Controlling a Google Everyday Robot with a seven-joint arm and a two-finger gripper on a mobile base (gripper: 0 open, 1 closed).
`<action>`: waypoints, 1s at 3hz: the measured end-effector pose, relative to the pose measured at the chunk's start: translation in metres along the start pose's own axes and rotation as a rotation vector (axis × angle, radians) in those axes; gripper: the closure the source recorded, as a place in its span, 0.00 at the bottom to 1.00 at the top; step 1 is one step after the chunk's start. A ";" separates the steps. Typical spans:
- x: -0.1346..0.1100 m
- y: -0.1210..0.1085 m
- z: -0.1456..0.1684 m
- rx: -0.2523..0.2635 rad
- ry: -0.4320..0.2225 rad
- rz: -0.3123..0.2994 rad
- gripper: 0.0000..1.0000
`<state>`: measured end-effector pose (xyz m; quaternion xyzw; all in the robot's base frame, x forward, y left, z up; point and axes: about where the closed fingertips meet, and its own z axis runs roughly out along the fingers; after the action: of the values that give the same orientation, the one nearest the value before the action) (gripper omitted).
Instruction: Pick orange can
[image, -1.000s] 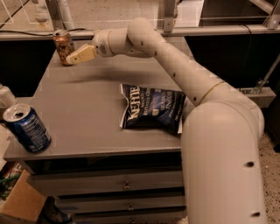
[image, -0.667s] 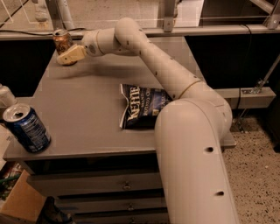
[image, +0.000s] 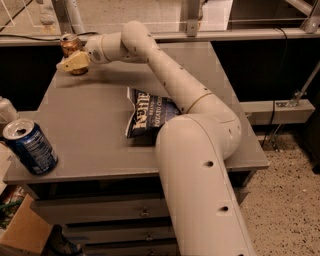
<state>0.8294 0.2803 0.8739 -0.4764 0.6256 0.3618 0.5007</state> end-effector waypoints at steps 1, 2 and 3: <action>-0.009 0.004 0.006 -0.027 -0.012 0.009 0.18; -0.012 0.004 0.002 -0.030 -0.008 0.013 0.41; -0.010 0.001 -0.008 -0.023 0.002 0.017 0.64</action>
Offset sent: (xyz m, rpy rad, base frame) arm 0.0013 -0.0072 0.0197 0.0076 0.0189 0.0183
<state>0.8264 0.2751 0.8856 -0.4770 0.6262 0.3726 0.4914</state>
